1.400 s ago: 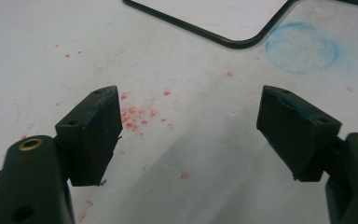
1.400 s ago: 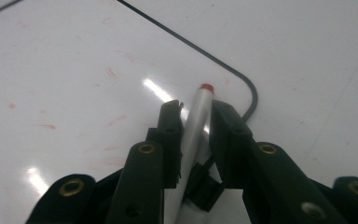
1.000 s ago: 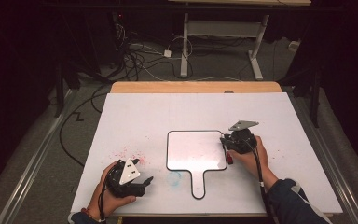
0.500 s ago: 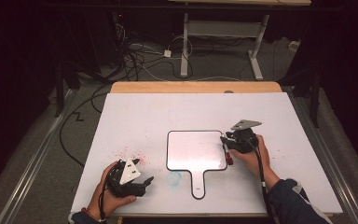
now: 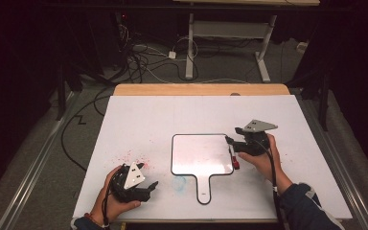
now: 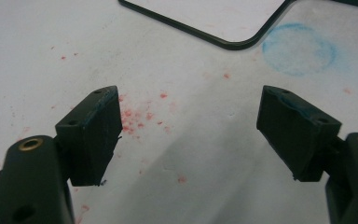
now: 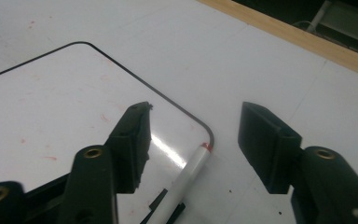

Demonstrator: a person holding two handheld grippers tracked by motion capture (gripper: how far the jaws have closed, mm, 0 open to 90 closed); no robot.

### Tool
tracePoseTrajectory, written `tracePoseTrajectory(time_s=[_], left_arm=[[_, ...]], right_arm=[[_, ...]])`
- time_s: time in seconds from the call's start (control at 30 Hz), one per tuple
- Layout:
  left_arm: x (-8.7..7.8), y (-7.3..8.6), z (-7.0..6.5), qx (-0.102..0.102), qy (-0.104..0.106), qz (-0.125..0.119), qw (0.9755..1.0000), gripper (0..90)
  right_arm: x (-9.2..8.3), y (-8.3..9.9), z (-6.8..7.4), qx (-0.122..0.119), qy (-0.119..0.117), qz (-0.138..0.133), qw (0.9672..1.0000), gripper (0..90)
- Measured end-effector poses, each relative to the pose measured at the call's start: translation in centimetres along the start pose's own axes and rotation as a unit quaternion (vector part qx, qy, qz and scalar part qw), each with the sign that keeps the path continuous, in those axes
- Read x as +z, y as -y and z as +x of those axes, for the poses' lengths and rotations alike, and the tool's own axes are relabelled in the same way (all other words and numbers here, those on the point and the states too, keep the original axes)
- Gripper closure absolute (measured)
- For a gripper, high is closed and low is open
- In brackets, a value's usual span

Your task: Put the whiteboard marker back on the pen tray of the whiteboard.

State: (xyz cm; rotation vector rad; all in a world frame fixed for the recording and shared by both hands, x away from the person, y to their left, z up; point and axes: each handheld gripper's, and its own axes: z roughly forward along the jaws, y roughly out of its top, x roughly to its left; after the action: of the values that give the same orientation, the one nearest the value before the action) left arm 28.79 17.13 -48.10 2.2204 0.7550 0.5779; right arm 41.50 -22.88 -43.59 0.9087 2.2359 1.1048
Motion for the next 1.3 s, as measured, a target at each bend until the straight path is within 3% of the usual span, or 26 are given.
tracePoseTrajectory(time_s=[0.2, 0.27, 0.4, 0.93, 1.3], left_arm=[[0.0, 0.0, 0.0, 0.000, 0.001, 0.000, 1.0000, 21.4], [0.0, 0.0, 0.0, 0.000, 0.000, 0.000, 1.0000, 21.4], [0.0, 0.0, 0.0, -0.001, 0.001, 0.001, 1.0000, 21.4], [0.0, 0.0, 0.1, -0.005, 0.000, -0.001, 1.0000, 21.1], [0.0, -0.1, 0.0, -0.002, -0.002, -0.002, 1.0000, 20.3]], right_arm=[[-0.7, -0.3, 0.2, 0.000, -0.003, -0.028, 0.9996, 28.3], [-0.9, -0.5, 0.3, -0.004, 0.010, -0.029, 0.9995, 26.3], [-1.8, -0.7, 0.5, -0.008, 0.001, -0.044, 0.9990, 25.9], [-4.9, -0.8, 0.7, -0.030, 0.016, -0.069, 0.9970, 20.8], [-8.3, 0.7, 0.5, -0.037, 0.025, -0.082, 0.9956, 21.6]])
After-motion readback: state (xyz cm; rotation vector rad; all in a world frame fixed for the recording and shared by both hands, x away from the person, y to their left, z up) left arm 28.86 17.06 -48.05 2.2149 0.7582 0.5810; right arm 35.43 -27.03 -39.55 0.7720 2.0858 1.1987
